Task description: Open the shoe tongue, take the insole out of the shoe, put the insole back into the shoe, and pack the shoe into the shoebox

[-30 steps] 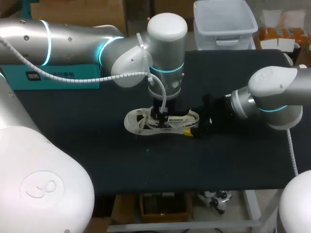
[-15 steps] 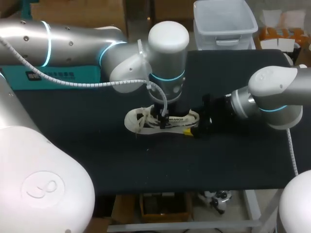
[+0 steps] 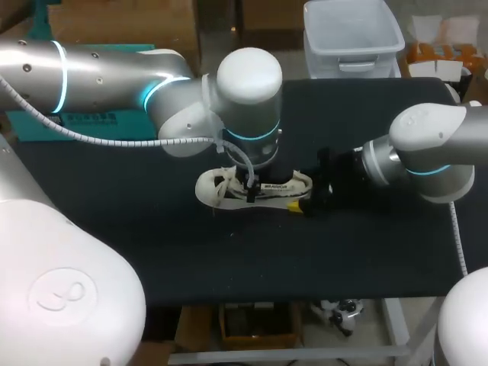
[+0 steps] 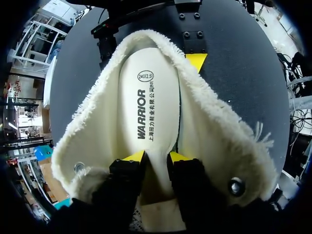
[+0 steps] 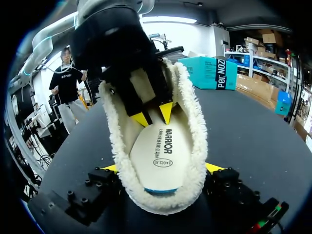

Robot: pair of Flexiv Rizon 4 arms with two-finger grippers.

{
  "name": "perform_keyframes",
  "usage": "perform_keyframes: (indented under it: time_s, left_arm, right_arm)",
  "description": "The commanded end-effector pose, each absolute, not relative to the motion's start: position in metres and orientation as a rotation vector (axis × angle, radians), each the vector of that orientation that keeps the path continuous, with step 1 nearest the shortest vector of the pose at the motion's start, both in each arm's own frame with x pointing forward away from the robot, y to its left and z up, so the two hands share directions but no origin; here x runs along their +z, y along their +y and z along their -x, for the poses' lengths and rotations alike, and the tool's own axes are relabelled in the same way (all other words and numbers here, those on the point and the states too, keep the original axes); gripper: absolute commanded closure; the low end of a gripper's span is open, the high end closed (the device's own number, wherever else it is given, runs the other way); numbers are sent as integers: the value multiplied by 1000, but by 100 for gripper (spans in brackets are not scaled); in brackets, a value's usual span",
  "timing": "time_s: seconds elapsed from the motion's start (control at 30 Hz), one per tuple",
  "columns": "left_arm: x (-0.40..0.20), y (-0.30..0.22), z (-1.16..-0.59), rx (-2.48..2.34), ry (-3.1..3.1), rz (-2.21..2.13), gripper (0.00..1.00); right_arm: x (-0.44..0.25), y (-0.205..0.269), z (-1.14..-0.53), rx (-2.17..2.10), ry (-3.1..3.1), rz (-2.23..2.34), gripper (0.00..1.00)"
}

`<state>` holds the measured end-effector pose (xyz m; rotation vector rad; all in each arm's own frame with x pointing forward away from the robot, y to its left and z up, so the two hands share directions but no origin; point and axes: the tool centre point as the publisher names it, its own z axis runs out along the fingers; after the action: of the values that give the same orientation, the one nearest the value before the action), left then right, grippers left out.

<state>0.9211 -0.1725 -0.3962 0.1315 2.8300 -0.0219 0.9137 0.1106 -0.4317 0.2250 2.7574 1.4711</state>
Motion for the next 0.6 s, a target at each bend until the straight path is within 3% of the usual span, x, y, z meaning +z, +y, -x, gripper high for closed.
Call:
perform_keyframes:
  time_s: [0.03,0.27,0.33,0.37,0.4,0.6]
  left_arm:
    - [-496,-172,-964,-29,2800,-131,70]
    - [-492,-181,-974,-23,2764,-122,74]
    - [-490,-182,-976,-27,2759,-116,80]
    - [-488,-183,-977,-30,2757,-114,95]
    - [-487,-183,-978,-33,2758,-113,100]
    - [-471,-186,-977,-47,2756,-100,100]
  right_arm:
    - [-435,107,-912,1476,2759,-222,100]
    - [-435,107,-912,1476,2759,-222,100]
    - [-435,107,-912,1476,2759,-222,100]
    - [-435,107,-912,1476,2759,-222,100]
    - [-435,107,-912,1476,2759,-222,100]
    - [-435,107,-912,1476,2759,-222,100]
